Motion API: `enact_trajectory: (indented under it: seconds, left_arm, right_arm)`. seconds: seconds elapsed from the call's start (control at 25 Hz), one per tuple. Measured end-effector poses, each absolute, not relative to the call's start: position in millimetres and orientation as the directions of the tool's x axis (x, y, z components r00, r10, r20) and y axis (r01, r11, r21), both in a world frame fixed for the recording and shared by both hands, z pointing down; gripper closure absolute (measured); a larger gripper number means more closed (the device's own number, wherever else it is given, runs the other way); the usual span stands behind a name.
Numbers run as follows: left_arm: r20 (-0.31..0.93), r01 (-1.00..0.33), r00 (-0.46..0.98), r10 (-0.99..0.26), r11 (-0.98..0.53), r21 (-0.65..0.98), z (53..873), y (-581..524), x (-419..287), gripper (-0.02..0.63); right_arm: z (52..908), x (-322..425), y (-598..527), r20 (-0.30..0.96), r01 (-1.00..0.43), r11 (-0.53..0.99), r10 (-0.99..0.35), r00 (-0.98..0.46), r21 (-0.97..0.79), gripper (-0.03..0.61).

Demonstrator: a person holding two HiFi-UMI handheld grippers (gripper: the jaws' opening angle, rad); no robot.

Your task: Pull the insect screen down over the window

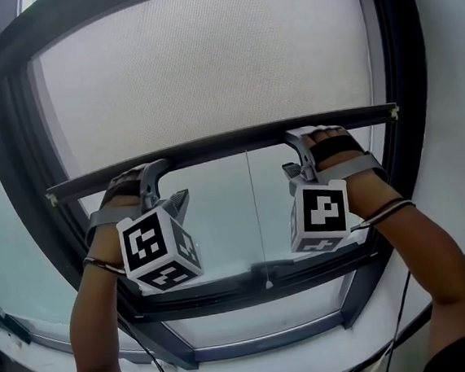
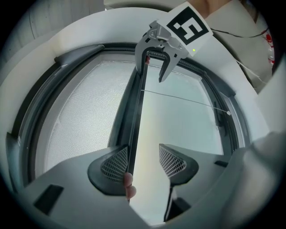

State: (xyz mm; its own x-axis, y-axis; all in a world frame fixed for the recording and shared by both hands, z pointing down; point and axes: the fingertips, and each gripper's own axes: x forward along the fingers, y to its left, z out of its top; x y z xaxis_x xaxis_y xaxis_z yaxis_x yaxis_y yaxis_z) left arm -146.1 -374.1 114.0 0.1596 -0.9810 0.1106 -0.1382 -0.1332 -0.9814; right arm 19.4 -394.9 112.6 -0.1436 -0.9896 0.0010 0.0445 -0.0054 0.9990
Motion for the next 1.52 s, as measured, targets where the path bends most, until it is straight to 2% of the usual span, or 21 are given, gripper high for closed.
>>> enact_trajectory:
  seconds: [0.32, 0.56, 0.88, 1.2, 1.52]
  left_arm:
    - [0.176, -0.082, 0.133, -0.975, -0.188, -0.979, 173, -378, -136, 0.396]
    - [0.164, -0.08, 0.12, -0.979, -0.175, -0.981, 186, -378, -136, 0.396]
    - [0.159, -0.075, 0.121, -0.98, -0.169, -0.983, 198, -376, -130, 0.396]
    - [0.306, -0.089, 0.149, -0.94, -0.321, -0.943, 255, -374, -134, 0.396]
    - [0.373, -0.107, 0.185, -0.909, -0.396, -0.912, 270, -372, -137, 0.396]
  right_arm:
    - [172, 33, -401, 0.042, 0.071, 0.032, -0.988, -0.147, 0.997, 0.345]
    - [185, 33, -401, 0.04, 0.06, 0.031, -0.988, -0.148, 0.998, 0.345]
    - [195, 33, -396, 0.075, -0.069, 0.088, -0.981, -0.18, 0.994, 0.345]
    - [254, 32, -395, 0.186, 0.051, 0.18, -0.971, -0.149, 0.982, 0.345]
    - [268, 29, -394, 0.234, 0.072, 0.226, -0.964, -0.129, 0.971, 0.345]
